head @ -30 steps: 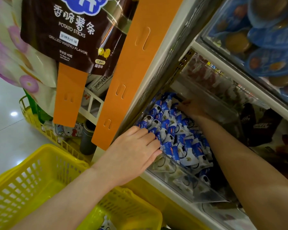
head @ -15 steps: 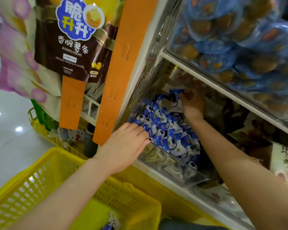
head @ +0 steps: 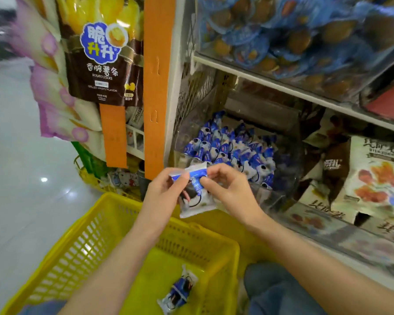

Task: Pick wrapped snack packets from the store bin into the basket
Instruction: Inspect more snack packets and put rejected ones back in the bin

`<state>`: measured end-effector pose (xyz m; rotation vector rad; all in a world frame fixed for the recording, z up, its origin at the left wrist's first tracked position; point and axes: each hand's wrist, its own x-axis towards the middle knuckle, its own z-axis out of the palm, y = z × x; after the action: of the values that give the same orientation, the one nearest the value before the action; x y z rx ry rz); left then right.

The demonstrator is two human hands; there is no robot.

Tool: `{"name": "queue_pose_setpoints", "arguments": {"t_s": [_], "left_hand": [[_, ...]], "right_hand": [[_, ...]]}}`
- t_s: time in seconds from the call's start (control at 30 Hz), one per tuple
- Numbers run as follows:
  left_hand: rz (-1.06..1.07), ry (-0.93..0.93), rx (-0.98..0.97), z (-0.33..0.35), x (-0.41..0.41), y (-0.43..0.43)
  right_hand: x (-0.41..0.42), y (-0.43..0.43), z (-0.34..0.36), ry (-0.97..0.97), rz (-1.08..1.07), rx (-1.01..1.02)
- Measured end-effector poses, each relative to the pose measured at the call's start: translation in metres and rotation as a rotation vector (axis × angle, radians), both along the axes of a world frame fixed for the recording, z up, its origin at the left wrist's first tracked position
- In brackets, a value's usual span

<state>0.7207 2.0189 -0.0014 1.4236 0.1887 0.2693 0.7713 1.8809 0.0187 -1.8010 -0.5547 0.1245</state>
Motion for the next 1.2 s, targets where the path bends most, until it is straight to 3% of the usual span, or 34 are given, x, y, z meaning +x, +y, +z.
{"name": "queue_pose_setpoints", "arguments": {"t_s": [0.13,0.37,0.5,0.67,0.73,0.87,1.03,1.1,1.2], "left_hand": [[0.051,0.056,0.047,-0.011,-0.005,0.0],[0.023,0.052,0.123,-0.023,-0.007,-0.007],[0.044,0.017,0.127,-0.023,-0.007,-0.006],[0.018,0.094,0.04,-0.022,-0.009,-0.009],[-0.016,0.119,0.011,-0.022,-0.01,-0.009],[-0.127,0.193,0.074,-0.019,-0.011,-0.004],[0.06,0.135,-0.031,-0.013,-0.01,0.001],[0.138,0.071,-0.022,-0.01,-0.01,0.004],[0.169,0.026,0.134,-0.011,-0.012,0.006]], "right_hand": [[-0.006,0.001,-0.019,0.119,0.083,-0.011],[-0.003,0.004,-0.03,0.155,0.002,0.035],[-0.004,0.003,-0.029,-0.039,0.001,-0.08],[-0.008,-0.004,-0.026,-0.503,-0.007,-0.336],[-0.008,-0.005,-0.026,-0.531,-0.02,-0.334],[-0.007,-0.004,-0.025,-0.29,-0.16,-0.163],[-0.005,-0.007,-0.017,0.105,-0.212,0.089],[-0.006,-0.008,-0.016,0.211,-0.119,0.04],[-0.008,-0.008,-0.022,0.271,0.073,-0.231]]}}
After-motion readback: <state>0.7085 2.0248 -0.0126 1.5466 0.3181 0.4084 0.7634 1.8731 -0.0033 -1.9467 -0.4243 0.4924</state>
